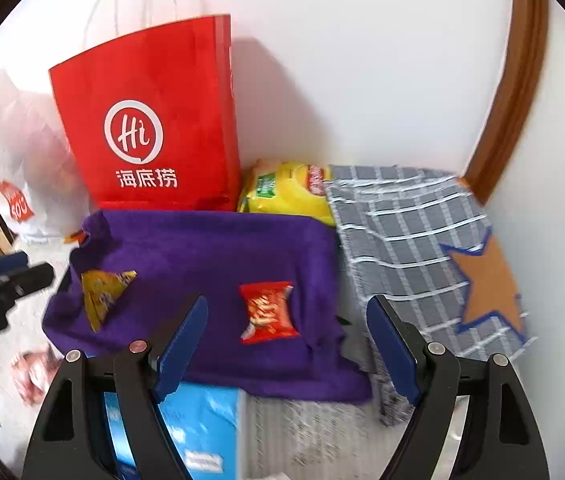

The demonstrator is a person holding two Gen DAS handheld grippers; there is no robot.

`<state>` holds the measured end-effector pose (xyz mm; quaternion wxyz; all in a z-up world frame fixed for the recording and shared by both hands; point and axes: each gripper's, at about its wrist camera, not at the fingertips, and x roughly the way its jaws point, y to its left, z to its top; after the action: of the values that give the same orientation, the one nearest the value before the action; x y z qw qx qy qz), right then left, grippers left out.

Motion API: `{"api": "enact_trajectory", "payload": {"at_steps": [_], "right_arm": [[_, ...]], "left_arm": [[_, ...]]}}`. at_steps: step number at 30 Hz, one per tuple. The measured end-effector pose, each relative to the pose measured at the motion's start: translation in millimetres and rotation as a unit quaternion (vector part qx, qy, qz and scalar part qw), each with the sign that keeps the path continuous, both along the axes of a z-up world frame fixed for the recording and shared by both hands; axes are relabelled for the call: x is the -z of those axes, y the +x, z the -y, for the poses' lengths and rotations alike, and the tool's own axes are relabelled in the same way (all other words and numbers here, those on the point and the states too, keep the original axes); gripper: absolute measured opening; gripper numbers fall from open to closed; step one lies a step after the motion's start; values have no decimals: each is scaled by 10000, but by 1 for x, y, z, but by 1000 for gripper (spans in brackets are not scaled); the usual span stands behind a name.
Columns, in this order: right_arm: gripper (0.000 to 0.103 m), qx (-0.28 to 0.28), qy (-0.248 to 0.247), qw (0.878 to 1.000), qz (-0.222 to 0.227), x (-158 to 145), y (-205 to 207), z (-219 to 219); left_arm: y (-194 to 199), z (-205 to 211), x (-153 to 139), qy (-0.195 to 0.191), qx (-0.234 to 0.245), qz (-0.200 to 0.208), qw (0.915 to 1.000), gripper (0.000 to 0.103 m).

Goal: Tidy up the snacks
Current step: 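Open both tools to drop the snacks onto the purple towel, then grasp the pink-white stick snack with the right tool while the left tool approaches a pink candy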

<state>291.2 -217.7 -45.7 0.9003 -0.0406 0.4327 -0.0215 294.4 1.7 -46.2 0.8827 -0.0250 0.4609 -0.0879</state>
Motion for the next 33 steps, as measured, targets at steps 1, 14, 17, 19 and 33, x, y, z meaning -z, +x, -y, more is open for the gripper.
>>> {"api": "enact_trajectory", "payload": {"at_steps": [1,14,17,19,33], "right_arm": [[81,-39,-41,10000,39,-2,-7,0],[81,-16,747,9972,-5,-14,-75,6],[81,92,743,9972,3,-15,-85,8],[79,151,672,9976,11,-15,-90,8],[79,194,757,9969,-87,11,-109,17]], "left_arm": [[-6,-1,-1,-27,-6,14,10000,57],[-86,-26,-14,79,-313,270,9991,57],[-102,-29,-16,246,-417,354,9982,57],[-111,-32,-17,339,-478,404,9975,57],[-137,-60,-13,-264,-615,226,9975,69]]}}
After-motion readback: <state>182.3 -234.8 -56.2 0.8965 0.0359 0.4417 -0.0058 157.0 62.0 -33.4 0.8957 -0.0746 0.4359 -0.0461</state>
